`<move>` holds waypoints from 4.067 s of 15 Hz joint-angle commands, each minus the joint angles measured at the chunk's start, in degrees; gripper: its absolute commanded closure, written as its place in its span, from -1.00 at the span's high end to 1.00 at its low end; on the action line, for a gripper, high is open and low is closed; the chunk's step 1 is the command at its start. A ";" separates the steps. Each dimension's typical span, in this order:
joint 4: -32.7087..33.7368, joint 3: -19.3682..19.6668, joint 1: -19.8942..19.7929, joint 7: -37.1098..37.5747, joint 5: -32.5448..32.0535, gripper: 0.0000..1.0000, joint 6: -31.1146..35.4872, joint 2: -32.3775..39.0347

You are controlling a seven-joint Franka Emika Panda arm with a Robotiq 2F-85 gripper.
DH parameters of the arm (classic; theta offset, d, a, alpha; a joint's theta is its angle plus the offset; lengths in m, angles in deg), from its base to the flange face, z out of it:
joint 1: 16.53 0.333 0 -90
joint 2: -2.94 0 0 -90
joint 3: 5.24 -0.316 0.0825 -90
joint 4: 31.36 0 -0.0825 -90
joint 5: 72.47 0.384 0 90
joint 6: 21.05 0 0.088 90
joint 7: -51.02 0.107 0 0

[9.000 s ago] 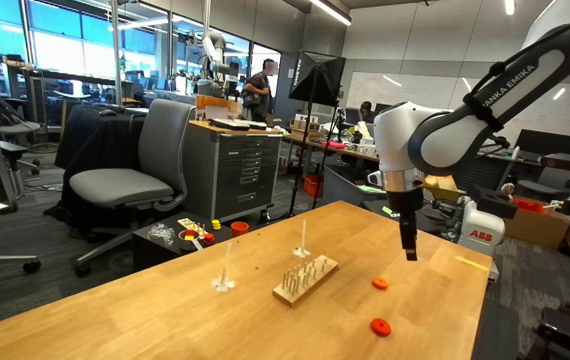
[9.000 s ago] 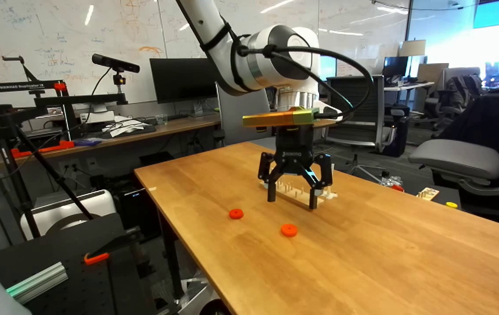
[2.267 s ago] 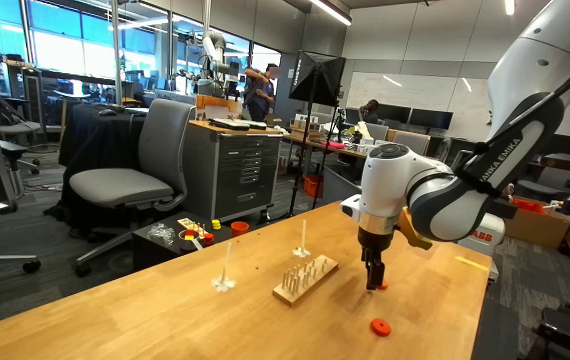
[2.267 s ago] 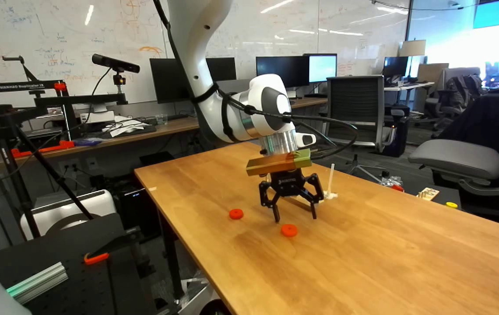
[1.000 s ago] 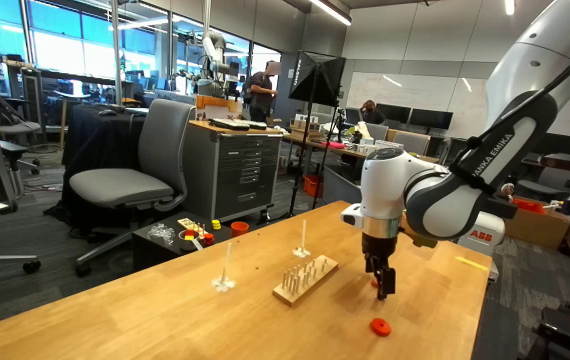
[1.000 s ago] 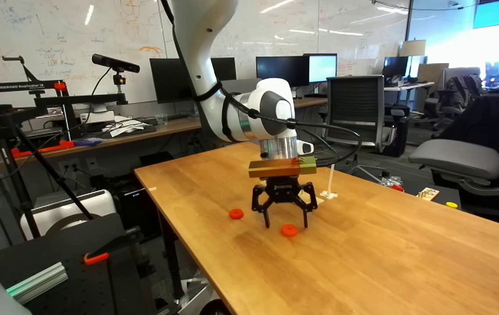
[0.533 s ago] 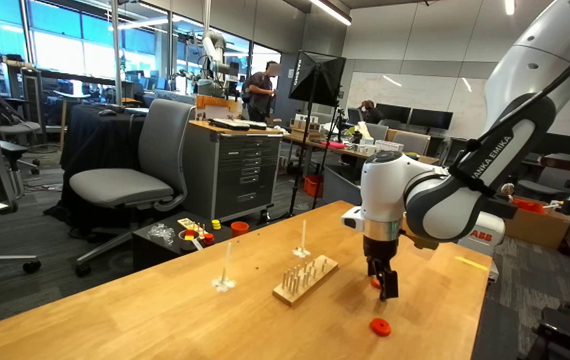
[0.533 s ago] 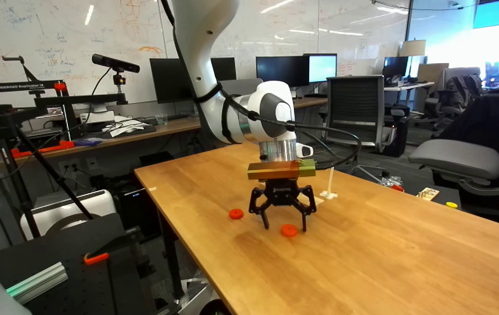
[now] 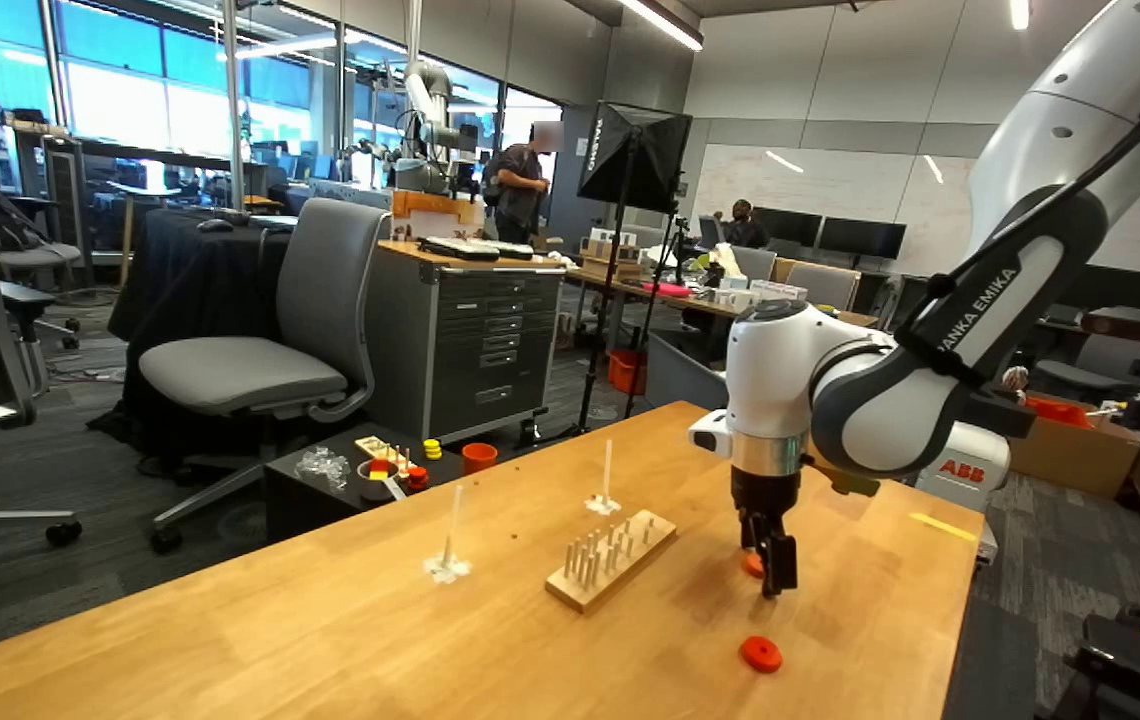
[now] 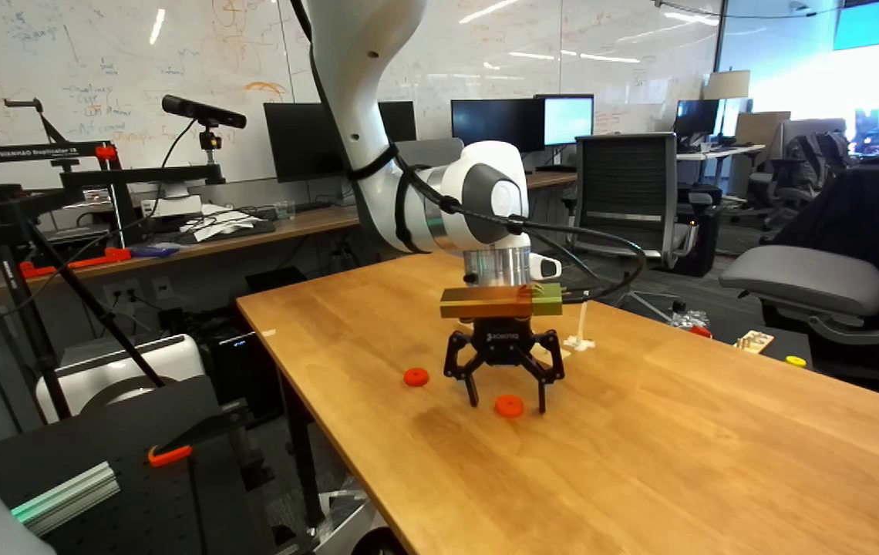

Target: Put the right orange object on the wooden board

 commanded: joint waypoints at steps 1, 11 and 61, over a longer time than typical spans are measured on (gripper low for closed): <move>0.10 0.14 -0.10 -0.06 0.26 1.00 -0.12 -0.02; 0.54 -0.20 0.04 -1.41 0.16 1.00 -2.84 -0.11; 34.06 -5.21 3.79 7.54 12.93 -0.69 -32.42 9.42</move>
